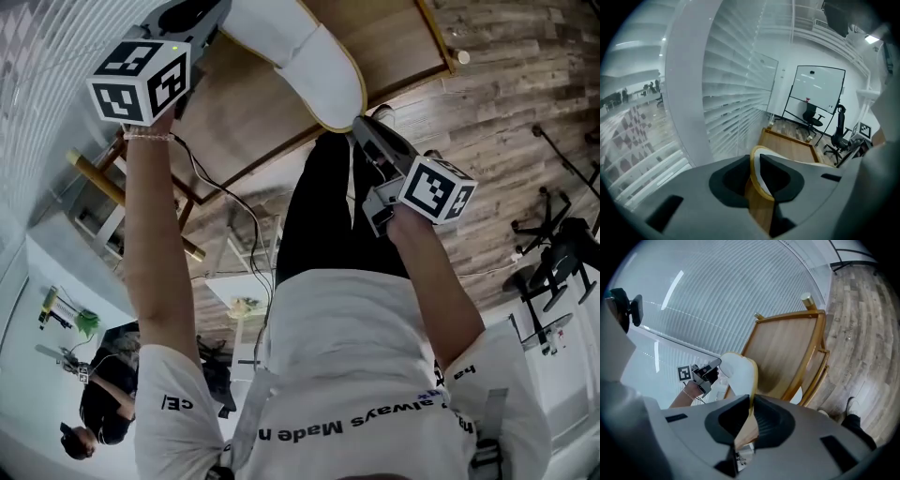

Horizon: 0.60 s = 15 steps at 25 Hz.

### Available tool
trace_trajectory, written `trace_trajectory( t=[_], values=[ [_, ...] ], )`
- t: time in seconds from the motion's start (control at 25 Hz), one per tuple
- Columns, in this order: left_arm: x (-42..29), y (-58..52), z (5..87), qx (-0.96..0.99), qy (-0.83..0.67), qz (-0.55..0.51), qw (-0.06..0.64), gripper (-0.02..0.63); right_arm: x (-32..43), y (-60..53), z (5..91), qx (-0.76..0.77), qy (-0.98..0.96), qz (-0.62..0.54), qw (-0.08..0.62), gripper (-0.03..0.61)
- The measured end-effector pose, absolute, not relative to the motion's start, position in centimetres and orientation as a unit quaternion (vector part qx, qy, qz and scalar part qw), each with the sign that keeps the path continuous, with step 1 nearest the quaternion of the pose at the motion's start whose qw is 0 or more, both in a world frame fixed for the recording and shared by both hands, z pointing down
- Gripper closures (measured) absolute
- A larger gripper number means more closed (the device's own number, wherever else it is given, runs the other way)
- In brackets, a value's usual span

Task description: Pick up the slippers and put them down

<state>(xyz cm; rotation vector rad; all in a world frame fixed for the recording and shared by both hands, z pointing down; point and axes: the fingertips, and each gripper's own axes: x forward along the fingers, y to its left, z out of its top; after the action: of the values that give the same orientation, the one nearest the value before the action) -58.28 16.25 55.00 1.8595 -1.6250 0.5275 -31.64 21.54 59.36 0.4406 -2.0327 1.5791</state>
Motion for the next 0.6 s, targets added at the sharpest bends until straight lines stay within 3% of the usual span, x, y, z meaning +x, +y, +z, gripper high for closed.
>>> trace_trajectory(
  t=[0.6],
  values=[
    [-58.7,19.2,42.7,0.651,-0.69,0.139,0.284,0.549,-32.0,16.6,48.8,0.103,-0.805,0.522,0.263,0.548]
  ],
)
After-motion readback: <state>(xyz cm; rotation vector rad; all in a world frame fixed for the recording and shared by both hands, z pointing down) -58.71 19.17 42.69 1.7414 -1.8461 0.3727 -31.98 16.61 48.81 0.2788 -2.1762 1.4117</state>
